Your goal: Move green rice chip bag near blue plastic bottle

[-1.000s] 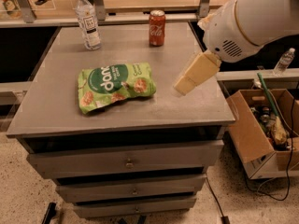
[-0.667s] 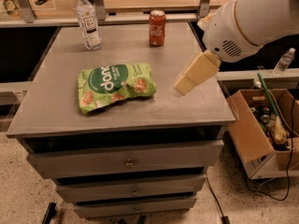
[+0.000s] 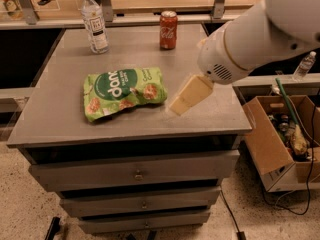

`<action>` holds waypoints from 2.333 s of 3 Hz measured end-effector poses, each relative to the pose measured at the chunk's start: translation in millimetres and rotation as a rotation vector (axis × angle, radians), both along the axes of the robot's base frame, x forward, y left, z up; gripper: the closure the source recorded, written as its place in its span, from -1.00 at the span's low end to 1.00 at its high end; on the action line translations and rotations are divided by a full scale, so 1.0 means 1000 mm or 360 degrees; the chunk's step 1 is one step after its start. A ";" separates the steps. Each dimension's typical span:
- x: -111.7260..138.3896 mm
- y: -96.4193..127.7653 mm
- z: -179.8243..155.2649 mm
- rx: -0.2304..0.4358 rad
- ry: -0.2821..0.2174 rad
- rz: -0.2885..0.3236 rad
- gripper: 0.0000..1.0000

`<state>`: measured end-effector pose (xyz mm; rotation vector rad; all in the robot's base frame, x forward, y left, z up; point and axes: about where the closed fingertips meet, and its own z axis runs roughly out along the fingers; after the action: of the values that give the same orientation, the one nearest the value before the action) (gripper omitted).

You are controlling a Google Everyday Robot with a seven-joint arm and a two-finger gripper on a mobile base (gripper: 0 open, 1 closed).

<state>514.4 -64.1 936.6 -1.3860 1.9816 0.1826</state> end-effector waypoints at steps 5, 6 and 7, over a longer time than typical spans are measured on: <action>0.059 0.079 -0.076 0.0165 0.0013 0.0086 -1.00; 0.064 0.089 -0.085 0.0159 0.0030 0.0125 -1.00; 0.071 0.098 -0.091 0.0154 0.0036 0.0159 -0.65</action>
Offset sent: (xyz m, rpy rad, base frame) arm 0.0277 0.0543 -0.0733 0.1407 0.0127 -0.0332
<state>585.6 34.1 845.3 -1.4264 1.8972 0.3366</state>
